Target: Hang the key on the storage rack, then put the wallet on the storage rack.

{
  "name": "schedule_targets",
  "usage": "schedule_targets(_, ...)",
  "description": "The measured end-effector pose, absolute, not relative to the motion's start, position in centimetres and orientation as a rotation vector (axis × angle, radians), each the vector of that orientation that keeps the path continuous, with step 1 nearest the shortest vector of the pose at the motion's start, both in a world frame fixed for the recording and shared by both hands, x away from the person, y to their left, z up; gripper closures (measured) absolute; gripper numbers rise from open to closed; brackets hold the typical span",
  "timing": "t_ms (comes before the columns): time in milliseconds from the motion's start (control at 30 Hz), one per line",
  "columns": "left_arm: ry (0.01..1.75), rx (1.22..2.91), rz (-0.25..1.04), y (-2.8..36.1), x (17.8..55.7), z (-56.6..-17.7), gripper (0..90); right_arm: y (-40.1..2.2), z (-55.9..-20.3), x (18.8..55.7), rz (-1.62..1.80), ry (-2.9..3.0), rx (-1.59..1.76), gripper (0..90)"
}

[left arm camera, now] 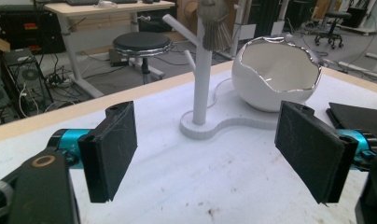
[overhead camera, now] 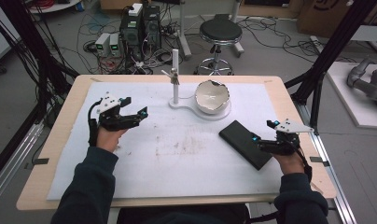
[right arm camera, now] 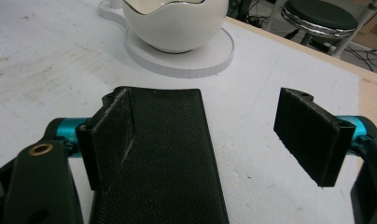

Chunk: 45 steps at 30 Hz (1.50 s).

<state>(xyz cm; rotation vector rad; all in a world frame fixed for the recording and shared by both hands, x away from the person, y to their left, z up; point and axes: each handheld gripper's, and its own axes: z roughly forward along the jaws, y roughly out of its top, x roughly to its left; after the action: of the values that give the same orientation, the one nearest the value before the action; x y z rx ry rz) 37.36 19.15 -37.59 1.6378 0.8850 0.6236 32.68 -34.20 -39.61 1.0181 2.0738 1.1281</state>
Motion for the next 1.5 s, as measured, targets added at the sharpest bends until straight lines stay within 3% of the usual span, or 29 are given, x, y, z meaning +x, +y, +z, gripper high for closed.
schedule_targets(367, 0.900, 1.625, 0.630, 20.1, 35.8, -38.6, 20.9, -34.3, -39.6, 32.5, 1.143, 2.078, 1.017, 20.5)
schedule_targets(433, 0.889, 1.626, 0.634, 20.0, 35.5, -38.7, 20.9, -34.3, -39.6, 32.5, 1.150, 2.083, 1.016, 25.2)
schedule_targets(733, 0.899, 1.647, 0.616, 20.2, 35.3, -40.0, 20.9, -34.5, -39.6, 32.2, 1.150, 2.094, 1.015, 26.6)
schedule_targets(1167, 0.938, 1.653, 0.615, 20.5, 35.2, -40.7, 22.2, -33.6, -40.6, 31.2, 1.101, 2.142, 0.898, 25.9)
schedule_targets(1300, 0.938, 1.647, 0.609, 20.7, 35.3, -40.8, 22.2, -33.1, -41.0, 30.6, 1.068, 2.163, 0.856, 29.5)
schedule_targets(1367, 0.936, 1.647, 0.604, 20.8, 35.3, -40.8, 22.2, -32.9, -41.3, 30.5, 1.076, 2.196, 0.838, 40.6)
schedule_targets(1500, 0.944, 1.632, 0.605, 21.0, 35.3, -40.8, 22.2, -32.1, -43.0, 30.8, 1.013, 2.284, 0.848, 36.7)
